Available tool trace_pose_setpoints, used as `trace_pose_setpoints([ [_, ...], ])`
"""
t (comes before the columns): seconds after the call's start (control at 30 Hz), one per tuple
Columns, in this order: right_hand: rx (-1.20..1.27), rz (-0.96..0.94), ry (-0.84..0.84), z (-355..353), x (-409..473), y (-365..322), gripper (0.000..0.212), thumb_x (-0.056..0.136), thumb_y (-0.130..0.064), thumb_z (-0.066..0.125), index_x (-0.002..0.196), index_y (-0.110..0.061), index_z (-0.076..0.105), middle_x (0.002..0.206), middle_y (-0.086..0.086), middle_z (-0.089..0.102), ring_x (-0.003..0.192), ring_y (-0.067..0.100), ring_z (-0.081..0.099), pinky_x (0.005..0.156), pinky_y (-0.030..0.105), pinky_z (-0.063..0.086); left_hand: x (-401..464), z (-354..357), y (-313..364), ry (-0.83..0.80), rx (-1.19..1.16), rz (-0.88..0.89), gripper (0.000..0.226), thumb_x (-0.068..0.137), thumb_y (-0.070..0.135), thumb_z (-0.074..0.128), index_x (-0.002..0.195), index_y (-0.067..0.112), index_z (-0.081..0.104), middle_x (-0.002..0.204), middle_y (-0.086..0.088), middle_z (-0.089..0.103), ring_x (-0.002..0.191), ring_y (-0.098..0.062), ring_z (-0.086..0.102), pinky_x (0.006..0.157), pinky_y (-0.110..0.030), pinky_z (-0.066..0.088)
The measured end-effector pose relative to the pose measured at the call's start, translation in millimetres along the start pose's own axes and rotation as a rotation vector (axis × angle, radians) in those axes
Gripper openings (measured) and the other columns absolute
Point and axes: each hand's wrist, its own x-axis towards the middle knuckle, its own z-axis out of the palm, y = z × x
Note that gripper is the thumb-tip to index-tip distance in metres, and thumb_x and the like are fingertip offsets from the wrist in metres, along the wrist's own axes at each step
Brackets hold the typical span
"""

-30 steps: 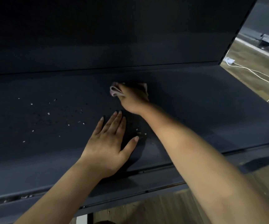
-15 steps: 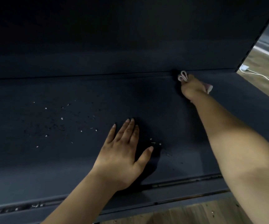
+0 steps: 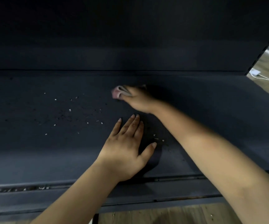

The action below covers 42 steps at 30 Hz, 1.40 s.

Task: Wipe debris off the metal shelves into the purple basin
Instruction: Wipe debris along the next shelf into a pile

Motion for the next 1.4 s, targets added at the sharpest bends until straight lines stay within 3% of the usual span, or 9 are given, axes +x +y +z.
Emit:
trace_pose_setpoints([
  [0.17, 0.238, 0.043, -0.032, 3, -7, -17, 0.031, 0.099, -0.021, 0.045, 0.128, -0.013, 0.054, 0.122, 0.006, 0.06, 0.115, 0.02, 0.053, 0.105, 0.038, 0.038, 0, 1, 0, 0.047, -0.014, 0.005, 0.1, 0.069, 0.064, -0.017, 0.154, 0.016, 0.005, 0.161, 0.003, -0.002, 0.145, -0.005, -0.012, 0.114, -0.024, -0.017],
  [0.33, 0.232, 0.259, 0.245, -20, -22, 10, 0.041, 0.099, -0.034, 0.043, 0.135, -0.014, 0.048, 0.131, 0.01, 0.055, 0.122, 0.026, 0.049, 0.104, 0.036, 0.038, -3, 2, 0, 0.092, -0.037, 0.011, 0.1, 0.071, 0.064, -0.015, 0.153, 0.014, 0.011, 0.161, 0.0, 0.002, 0.146, -0.008, -0.008, 0.114, -0.025, -0.015],
  [0.43, 0.128, 0.315, 0.214, -27, -22, 9, 0.041, 0.1, -0.035, 0.04, 0.136, -0.016, 0.046, 0.13, 0.008, 0.054, 0.121, 0.024, 0.049, 0.095, 0.024, 0.037, -4, 4, -1, 0.192, -0.071, -0.003, 0.084, 0.087, 0.059, 0.01, 0.139, 0.003, 0.045, 0.149, -0.012, 0.038, 0.142, -0.019, 0.029, 0.116, -0.035, 0.01],
  [0.5, -0.072, 0.291, 0.158, -17, -17, -3, 0.038, 0.1, -0.036, 0.038, 0.131, -0.018, 0.049, 0.128, 0.01, 0.057, 0.12, 0.028, 0.049, 0.101, 0.031, 0.036, -5, 10, -4, 0.283, -0.064, 0.01, 0.067, 0.092, 0.049, 0.029, 0.12, 0.0, 0.064, 0.129, -0.016, 0.06, 0.126, -0.025, 0.052, 0.107, -0.044, 0.03],
  [0.67, -0.015, 0.213, 0.066, 12, -14, -38, 0.042, 0.1, -0.039, 0.039, 0.139, -0.024, 0.044, 0.145, 0.008, 0.042, 0.135, 0.029, 0.029, 0.106, 0.03, 0.019, -8, 7, -3, 0.327, -0.132, 0.012, 0.055, 0.089, 0.042, 0.037, 0.111, 0.003, 0.07, 0.117, -0.013, 0.068, 0.112, -0.025, 0.063, 0.096, -0.038, 0.046],
  [0.9, 0.11, 0.328, 0.104, 26, -15, -49, 0.052, 0.093, -0.048, 0.05, 0.138, -0.021, 0.045, 0.138, 0.01, 0.048, 0.129, 0.029, 0.04, 0.099, 0.027, 0.03, -73, -12, -69, 0.371, 0.049, -0.023, 0.058, 0.091, 0.041, 0.036, 0.116, -0.001, 0.066, 0.125, -0.02, 0.061, 0.117, -0.032, 0.059, 0.105, -0.043, 0.036],
  [1.03, 0.088, 0.331, 0.161, 39, -30, -61, 0.048, 0.089, -0.053, 0.053, 0.13, -0.028, 0.054, 0.132, 0.003, 0.054, 0.125, 0.021, 0.046, 0.086, 0.017, 0.028, -110, -20, -122, 0.194, 0.149, -0.158, 0.081, 0.097, 0.057, 0.011, 0.128, -0.002, 0.057, 0.137, -0.018, 0.052, 0.131, -0.029, 0.046, 0.111, -0.034, 0.017],
  [1.2, 0.087, 0.213, 0.106, 77, -46, -89, 0.04, 0.09, -0.05, 0.053, 0.124, -0.031, 0.058, 0.128, 0.002, 0.06, 0.121, 0.02, 0.052, 0.1, 0.027, 0.04, -112, -15, -127, 0.16, 0.076, -0.167, 0.105, 0.077, 0.07, -0.016, 0.148, 0.006, 0.028, 0.157, -0.007, 0.022, 0.147, -0.016, 0.007, 0.114, -0.026, -0.006],
  [1.4, -0.064, 0.184, 0.137, 82, -54, -114, 0.036, 0.096, -0.037, 0.045, 0.129, -0.023, 0.052, 0.13, 0.007, 0.058, 0.119, 0.027, 0.053, 0.101, 0.039, 0.041, -114, -20, -127, 0.171, 0.044, -0.182, 0.105, 0.069, 0.062, -0.019, 0.151, 0.01, 0.021, 0.16, -0.005, 0.014, 0.148, -0.014, 0.004, 0.115, -0.025, -0.005],
])
